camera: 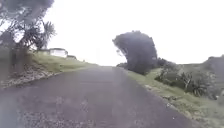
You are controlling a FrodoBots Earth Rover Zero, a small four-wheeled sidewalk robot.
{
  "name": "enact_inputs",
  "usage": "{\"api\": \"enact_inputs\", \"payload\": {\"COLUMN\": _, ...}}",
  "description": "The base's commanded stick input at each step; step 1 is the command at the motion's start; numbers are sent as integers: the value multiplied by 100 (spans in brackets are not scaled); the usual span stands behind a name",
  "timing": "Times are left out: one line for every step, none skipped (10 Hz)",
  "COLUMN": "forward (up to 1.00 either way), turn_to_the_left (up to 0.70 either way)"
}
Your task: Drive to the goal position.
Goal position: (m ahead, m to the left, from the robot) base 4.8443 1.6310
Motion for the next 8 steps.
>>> {"api": "enact_inputs", "payload": {"forward": 85, "turn_to_the_left": 34}}
{"api": "enact_inputs", "payload": {"forward": 85, "turn_to_the_left": 34}}
{"api": "enact_inputs", "payload": {"forward": 85, "turn_to_the_left": 17}}
{"api": "enact_inputs", "payload": {"forward": 85, "turn_to_the_left": 0}}
{"api": "enact_inputs", "payload": {"forward": 85, "turn_to_the_left": 0}}
{"api": "enact_inputs", "payload": {"forward": 85, "turn_to_the_left": 0}}
{"api": "enact_inputs", "payload": {"forward": 85, "turn_to_the_left": 0}}
{"api": "enact_inputs", "payload": {"forward": 85, "turn_to_the_left": 0}}
